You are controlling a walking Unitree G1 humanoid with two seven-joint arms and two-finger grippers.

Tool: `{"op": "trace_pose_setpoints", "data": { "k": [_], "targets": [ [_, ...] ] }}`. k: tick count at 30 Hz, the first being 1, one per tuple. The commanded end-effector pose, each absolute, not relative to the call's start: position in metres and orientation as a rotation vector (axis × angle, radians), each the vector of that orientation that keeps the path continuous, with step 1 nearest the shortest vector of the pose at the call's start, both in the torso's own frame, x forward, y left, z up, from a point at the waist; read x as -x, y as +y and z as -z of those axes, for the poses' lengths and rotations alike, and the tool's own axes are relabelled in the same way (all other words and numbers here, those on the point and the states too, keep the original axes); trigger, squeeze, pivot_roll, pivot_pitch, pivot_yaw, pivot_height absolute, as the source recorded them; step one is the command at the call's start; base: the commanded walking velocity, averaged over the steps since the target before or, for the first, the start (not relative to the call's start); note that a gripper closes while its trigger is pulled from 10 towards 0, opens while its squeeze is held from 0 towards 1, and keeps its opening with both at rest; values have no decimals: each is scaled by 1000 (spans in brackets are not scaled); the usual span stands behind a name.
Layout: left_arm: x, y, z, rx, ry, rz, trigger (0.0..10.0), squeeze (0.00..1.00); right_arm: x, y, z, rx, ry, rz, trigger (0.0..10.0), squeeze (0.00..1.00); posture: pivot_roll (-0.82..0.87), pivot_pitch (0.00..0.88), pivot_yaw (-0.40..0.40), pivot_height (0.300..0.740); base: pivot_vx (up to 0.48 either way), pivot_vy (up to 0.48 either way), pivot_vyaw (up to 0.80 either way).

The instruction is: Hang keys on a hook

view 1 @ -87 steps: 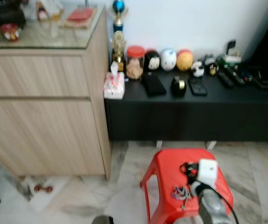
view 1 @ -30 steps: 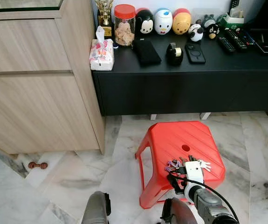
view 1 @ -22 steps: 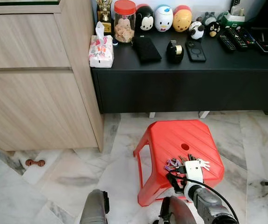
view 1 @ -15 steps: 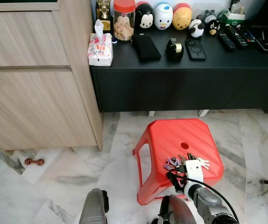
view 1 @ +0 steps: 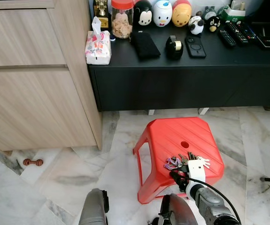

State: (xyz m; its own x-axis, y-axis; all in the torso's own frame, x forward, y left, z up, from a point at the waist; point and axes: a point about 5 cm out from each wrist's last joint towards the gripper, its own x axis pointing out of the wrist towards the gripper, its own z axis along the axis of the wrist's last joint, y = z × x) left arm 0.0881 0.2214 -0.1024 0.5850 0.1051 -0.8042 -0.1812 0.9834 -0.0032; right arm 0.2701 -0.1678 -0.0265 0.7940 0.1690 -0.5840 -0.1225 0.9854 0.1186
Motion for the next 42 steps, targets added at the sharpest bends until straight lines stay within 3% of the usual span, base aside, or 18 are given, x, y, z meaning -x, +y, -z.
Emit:
{"op": "trace_pose_setpoints", "data": {
  "k": [1, 24, 32, 42],
  "targets": [
    [-71, 218, 107, 99, 982, -162, 10000, 0, -257, -171, 37, -92, 688, -138, 0, 0, 177, 260, -95, 625, 0, 0, 0],
    [-88, 223, 104, 86, 967, -165, 10000, 0, -262, -167, 34, -119, 652, -125, 0, 0, 184, 195, -80, 625, 0, 0, 0],
    [-98, 226, 102, 76, 961, -169, 10000, 0, -269, -172, 25, -132, 573, -78, 0, 0, 176, 149, -67, 625, 0, 0, 0],
    [-110, 228, 100, 72, 960, -183, 10000, 0, -281, -187, 1, -118, 341, -17, 0, 0, 149, 71, -69, 625, 0, 0, 0]
  ]
}}
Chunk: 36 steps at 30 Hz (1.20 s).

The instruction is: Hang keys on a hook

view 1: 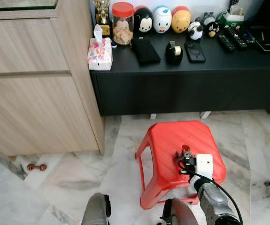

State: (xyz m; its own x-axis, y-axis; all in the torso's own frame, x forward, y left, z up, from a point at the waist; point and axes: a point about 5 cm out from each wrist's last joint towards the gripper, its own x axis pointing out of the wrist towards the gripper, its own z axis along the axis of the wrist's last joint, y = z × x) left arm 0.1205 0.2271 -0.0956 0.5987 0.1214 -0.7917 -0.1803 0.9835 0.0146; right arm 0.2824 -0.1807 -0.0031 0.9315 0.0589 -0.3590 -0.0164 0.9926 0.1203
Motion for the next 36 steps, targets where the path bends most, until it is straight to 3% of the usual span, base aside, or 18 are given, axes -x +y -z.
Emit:
{"op": "trace_pose_setpoints", "data": {
  "k": [1, 7, 8, 9, 11, 12, 13, 36],
  "targets": [
    [-112, 228, 99, 73, 960, -185, 10000, 0, -282, -191, -3, -127, 306, -5, 0, 0, 144, 61, -69, 625, 0, 0, 0],
    [-119, 228, 98, 72, 956, -184, 10000, 0, -284, -195, -13, -119, 224, 10, 118, 0, 132, 21, -68, 625, 0, 0, 0],
    [-120, 228, 97, 73, 953, -188, 10000, 0, -284, -195, -15, -111, 199, 15, 1098, 0, 131, 9, -71, 625, 0, 0, 0],
    [-120, 228, 97, 73, 953, -188, 10000, 0, -284, -195, -15, -111, 199, 15, 1098, 0, 131, 9, -71, 625, 0, 0, 0],
    [-121, 228, 97, 76, 948, -196, 10000, 0, -285, -198, -21, -109, 156, 36, 7922, 0, 130, 0, -75, 625, 0, 0, 0],
    [-121, 228, 97, 77, 948, -197, 10000, 0, -285, -199, -22, -113, 148, 40, 7922, 0, 130, 0, -75, 625, 0, 0, 0],
    [-122, 228, 97, 78, 948, -201, 10000, 0, -285, -199, -24, -113, 135, 41, 10000, 0, 126, 0, -76, 625, 0, 0, 0],
    [-120, 229, 98, 79, 963, -205, 10000, 0, -276, -196, -31, -122, 85, 82, 10000, 0, 116, 0, -65, 625, 0, 0, 0]
  ]
}}
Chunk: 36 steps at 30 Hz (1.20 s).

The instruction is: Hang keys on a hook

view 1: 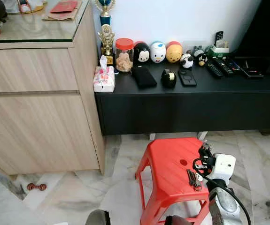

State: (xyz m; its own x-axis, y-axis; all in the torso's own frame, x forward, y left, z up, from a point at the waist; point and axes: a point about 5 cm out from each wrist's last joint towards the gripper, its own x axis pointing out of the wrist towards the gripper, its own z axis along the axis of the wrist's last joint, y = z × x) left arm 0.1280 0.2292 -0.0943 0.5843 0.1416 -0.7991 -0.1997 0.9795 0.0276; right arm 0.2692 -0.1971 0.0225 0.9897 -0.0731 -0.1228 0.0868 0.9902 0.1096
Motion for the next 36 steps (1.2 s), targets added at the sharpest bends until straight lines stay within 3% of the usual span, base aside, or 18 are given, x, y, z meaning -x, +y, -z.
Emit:
{"op": "trace_pose_setpoints", "data": {
  "k": [1, 27, 36],
  "targets": [
    [-120, 229, 98, 79, 963, -205, 10000, 0, -276, -196, -32, -122, 85, 82, 10000, 0, 117, 0, -64, 625, -240, 0, 0],
    [-118, 229, 98, 79, 967, -191, 10000, 0, -277, -193, -30, -127, 105, 91, 10000, 0, 120, 0, -61, 625, -255, 0, 0],
    [-118, 230, 98, 84, 963, -196, 10000, 0, -274, -194, -28, -126, 113, 102, 10000, 0, 124, 0, -60, 625, 0, 0, 0]
  ]
}}
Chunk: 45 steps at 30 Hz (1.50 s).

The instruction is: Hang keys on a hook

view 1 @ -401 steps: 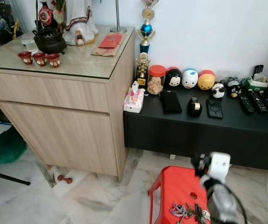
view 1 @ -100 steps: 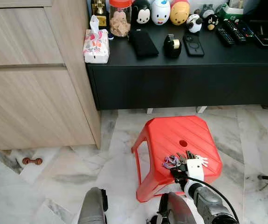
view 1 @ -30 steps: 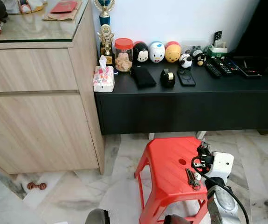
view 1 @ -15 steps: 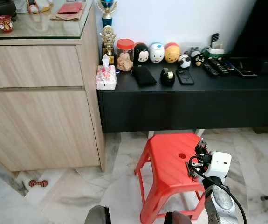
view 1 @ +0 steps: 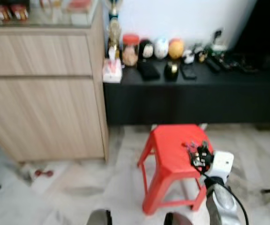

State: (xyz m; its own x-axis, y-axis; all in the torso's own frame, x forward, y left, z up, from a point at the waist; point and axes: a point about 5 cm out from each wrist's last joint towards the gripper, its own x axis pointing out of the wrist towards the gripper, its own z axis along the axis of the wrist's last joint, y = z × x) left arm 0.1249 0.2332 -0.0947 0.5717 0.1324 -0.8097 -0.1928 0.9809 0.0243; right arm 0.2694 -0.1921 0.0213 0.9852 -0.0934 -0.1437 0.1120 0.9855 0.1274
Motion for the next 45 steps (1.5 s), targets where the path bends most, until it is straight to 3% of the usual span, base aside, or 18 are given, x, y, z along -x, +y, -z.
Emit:
{"op": "trace_pose_setpoints", "data": {
  "k": [1, 5, 16, 25, 33, 37, 41, 45],
  "targets": [
    [-118, 230, 98, 80, 964, -198, 10000, 0, -274, -193, -28, -131, 115, 99, 10000, 0, 125, 0, -59, 625, 0, 0, 0],
    [-118, 231, 98, 79, 964, -199, 10000, 0, -274, -193, -28, -143, 112, 99, 10000, 0, 125, 0, -59, 625, 0, 0, 0],
    [-119, 230, 97, 86, 960, -198, 10000, 0, -278, -195, -33, -135, 98, 103, 10000, 0, 125, 0, -58, 695, 0, 0, 0],
    [-119, 229, 98, 90, 961, -197, 10000, 0, -271, -210, -20, -73, 205, 152, 10000, 0, 117, 0, -62, 740, 0, 0, 0],
    [-120, 228, 98, 96, 960, -193, 10000, 0, -250, -218, 23, 25, 581, 118, 10000, 0, 115, 0, -66, 740, 0, 0, 0],
    [-120, 227, 98, 99, 962, -193, 10000, 0, -225, -206, 50, 70, 815, -91, 10000, 0, 117, 0, -68, 740, 0, 0, 0],
    [-120, 226, 98, 103, 963, -191, 10000, 0, -212, -207, 61, 164, 919, -171, 10000, 0, 121, 0, -69, 740, 0, 0, 0],
    [-121, 226, 98, 107, 964, -189, 10000, 0, -200, -207, 68, 401, 1017, -360, 10000, 0, 120, 0, -69, 740, 0, 0, 0]
  ]
}}
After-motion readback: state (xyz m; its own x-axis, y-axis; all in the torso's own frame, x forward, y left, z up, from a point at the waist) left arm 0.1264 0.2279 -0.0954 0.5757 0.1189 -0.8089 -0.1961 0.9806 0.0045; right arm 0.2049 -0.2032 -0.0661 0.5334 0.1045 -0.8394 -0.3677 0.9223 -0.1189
